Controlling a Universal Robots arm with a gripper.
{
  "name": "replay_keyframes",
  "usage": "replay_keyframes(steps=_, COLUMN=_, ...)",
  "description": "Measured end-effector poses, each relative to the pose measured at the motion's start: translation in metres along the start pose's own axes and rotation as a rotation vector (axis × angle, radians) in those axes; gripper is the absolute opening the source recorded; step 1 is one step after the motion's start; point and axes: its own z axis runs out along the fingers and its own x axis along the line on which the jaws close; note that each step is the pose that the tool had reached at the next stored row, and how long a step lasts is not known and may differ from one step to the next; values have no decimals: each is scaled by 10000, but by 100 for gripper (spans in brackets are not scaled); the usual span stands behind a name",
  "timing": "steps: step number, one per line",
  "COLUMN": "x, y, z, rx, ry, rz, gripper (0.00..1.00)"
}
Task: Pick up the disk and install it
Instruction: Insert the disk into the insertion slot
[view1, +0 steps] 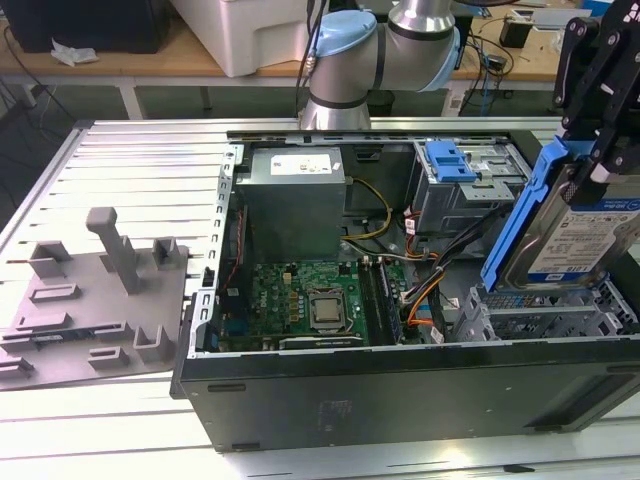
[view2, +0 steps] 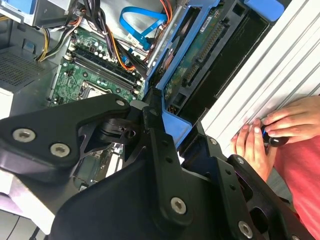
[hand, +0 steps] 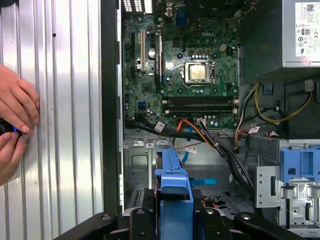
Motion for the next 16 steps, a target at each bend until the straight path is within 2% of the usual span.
replay_keyframes(steps=16, x=1, y=0, z=31, rx=0, ry=0, rz=-1, gripper=36)
